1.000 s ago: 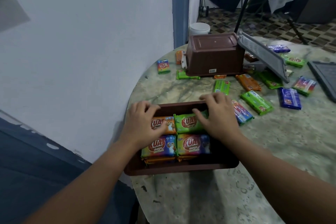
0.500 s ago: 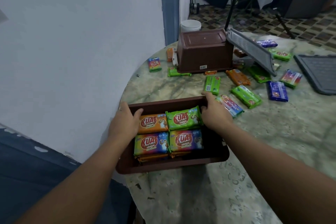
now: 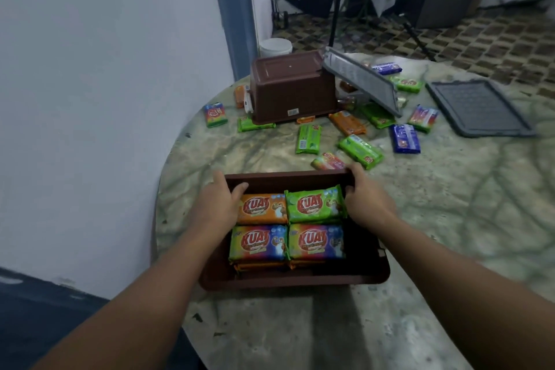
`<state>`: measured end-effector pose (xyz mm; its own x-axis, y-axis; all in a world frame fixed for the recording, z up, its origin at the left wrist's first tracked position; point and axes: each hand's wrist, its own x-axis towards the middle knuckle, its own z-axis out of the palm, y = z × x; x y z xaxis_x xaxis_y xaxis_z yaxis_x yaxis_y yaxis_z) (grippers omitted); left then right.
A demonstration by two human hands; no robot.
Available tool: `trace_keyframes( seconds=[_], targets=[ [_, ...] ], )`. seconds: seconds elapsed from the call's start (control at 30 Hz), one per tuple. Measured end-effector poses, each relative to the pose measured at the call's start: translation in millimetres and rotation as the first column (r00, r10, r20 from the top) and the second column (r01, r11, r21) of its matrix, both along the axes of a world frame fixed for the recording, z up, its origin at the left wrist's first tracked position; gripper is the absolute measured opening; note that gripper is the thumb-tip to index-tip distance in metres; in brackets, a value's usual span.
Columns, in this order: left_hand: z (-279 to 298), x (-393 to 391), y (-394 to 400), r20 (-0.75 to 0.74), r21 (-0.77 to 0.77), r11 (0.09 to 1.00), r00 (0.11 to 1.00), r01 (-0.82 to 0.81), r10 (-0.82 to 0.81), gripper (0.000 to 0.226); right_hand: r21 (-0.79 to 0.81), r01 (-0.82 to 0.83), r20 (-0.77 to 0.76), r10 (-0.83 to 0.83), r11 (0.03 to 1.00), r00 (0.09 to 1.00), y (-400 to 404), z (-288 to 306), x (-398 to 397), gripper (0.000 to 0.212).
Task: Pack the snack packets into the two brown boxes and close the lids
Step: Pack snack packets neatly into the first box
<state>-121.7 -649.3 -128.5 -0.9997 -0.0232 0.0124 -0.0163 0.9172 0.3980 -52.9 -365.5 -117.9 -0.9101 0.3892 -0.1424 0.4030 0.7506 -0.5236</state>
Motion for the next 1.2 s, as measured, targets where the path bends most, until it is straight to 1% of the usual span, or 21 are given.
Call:
trace_keyframes(
  seconds=[0.1,0.27,0.33,0.47,0.6,0.67,0.7,0.77,0.83,0.93,1.03,1.1,1.2],
  targets=[
    [1,2,33,0.022,-0.007,0.998,0.998,0.057,-0.057,0.047,0.013,0.054,-0.005,-0.054,0.998,0.999,27,1,20,0.041],
    [3,10,85,0.042,0.000,0.988,0.987,0.157,-0.157,0.045,0.048,0.160,0.018,-0.161,0.986,0.987,68,1,53,0.039],
    [7,11,93,0.043,0.000,0.986,0.985,0.169,-0.169,0.045,0.057,0.169,0.020,-0.171,0.984,0.985,73,0,57,0.037],
    [8,13,105,0.041,-0.046,0.980,0.981,0.193,-0.191,0.048,0.049,0.201,0.019,-0.202,0.978,0.979,80,0,66,0.035],
    [9,16,106,0.070,-0.054,0.977,0.977,0.207,-0.203,0.052,0.052,0.216,0.006,-0.217,0.975,0.976,77,0,67,0.035],
    [11,18,106,0.086,-0.094,0.973,0.975,0.210,-0.203,0.056,0.043,0.218,0.009,-0.219,0.975,0.976,77,1,67,0.036],
    [11,19,106,0.074,-0.129,0.969,0.976,0.211,-0.203,0.056,0.034,0.226,0.017,-0.226,0.974,0.974,76,3,67,0.037],
    [15,19,106,-0.004,-0.184,0.957,0.973,0.225,-0.230,0.051,-0.006,0.257,0.011,-0.257,0.966,0.966,75,9,66,0.034],
    [23,14,112,-0.089,-0.181,0.942,0.949,0.282,-0.302,0.044,-0.034,0.268,-0.032,-0.269,0.963,0.963,75,17,62,0.036],
    [40,-4,138,-0.099,-0.132,0.886,0.883,0.445,-0.459,0.037,-0.003,0.230,-0.072,-0.229,0.973,0.971,79,30,48,0.045],
    [54,-30,169,-0.036,-0.189,0.794,0.804,0.577,-0.593,0.023,0.036,0.164,-0.094,-0.160,0.986,0.983,84,39,19,0.048],
    [61,-46,187,0.023,-0.224,0.749,0.772,0.623,-0.635,0.016,0.034,0.098,-0.071,-0.095,0.995,0.993,86,41,-3,0.051],
    [59,-70,209,0.137,-0.294,0.672,0.726,0.679,-0.674,0.023,0.032,0.019,0.024,-0.020,0.999,1.000,93,33,-35,0.041]
  ],
)
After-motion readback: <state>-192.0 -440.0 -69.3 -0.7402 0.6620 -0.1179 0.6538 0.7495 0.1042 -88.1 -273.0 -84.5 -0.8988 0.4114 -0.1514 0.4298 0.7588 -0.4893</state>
